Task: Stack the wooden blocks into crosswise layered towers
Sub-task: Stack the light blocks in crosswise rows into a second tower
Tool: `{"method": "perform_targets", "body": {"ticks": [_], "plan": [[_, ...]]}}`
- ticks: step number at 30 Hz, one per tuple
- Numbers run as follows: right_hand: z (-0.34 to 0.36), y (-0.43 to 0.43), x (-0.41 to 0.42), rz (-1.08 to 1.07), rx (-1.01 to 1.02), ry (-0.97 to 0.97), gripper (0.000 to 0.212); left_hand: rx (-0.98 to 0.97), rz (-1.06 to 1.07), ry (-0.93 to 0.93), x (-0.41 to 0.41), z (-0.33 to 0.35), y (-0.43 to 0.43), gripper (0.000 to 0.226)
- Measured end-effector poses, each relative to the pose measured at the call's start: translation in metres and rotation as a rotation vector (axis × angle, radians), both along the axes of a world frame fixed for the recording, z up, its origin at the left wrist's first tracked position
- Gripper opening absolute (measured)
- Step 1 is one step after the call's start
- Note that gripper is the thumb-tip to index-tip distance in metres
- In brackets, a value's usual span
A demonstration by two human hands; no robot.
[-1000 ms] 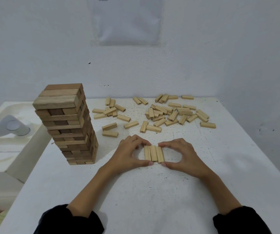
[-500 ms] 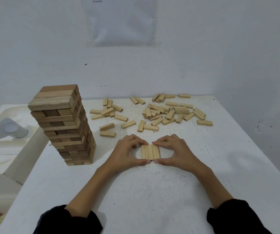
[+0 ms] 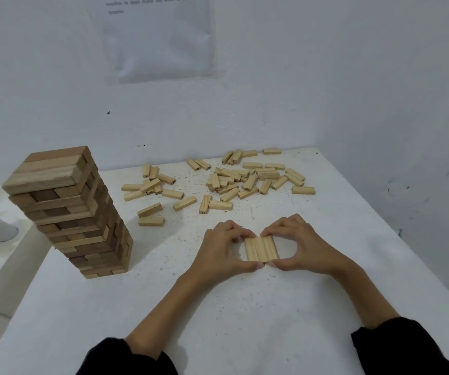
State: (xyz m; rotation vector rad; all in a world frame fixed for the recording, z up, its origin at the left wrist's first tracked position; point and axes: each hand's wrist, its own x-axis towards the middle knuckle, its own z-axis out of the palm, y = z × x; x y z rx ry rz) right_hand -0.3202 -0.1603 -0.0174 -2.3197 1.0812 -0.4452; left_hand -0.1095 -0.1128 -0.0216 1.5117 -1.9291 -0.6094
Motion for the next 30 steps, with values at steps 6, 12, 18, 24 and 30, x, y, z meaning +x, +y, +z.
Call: {"method": "perform_targets", "body": {"ticks": [6,12,18,24,30], "plan": [[-0.001,0.003,-0.060,-0.103,0.047,-0.003,0.049,-0.035,-0.079,-0.031,-0.060,-0.004,-0.013,0.061],[-0.002,0.003,-0.111,-0.180,0.069,-0.015,0.053,-0.057,-0.118,-0.034,-0.112,-0.007,-0.026,0.061],[-0.006,-0.003,-0.131,-0.204,0.101,-0.076,0.056,-0.070,-0.078,-0.066,-0.137,-0.009,-0.034,0.055],[-0.003,-0.001,-0.133,-0.197,0.109,-0.115,0.059,-0.082,-0.068,-0.052,-0.137,-0.013,-0.031,0.056],[-0.002,-0.003,-0.136,-0.220,0.141,-0.143,0.062,-0.079,-0.062,-0.060,-0.136,-0.012,-0.032,0.054]]}}
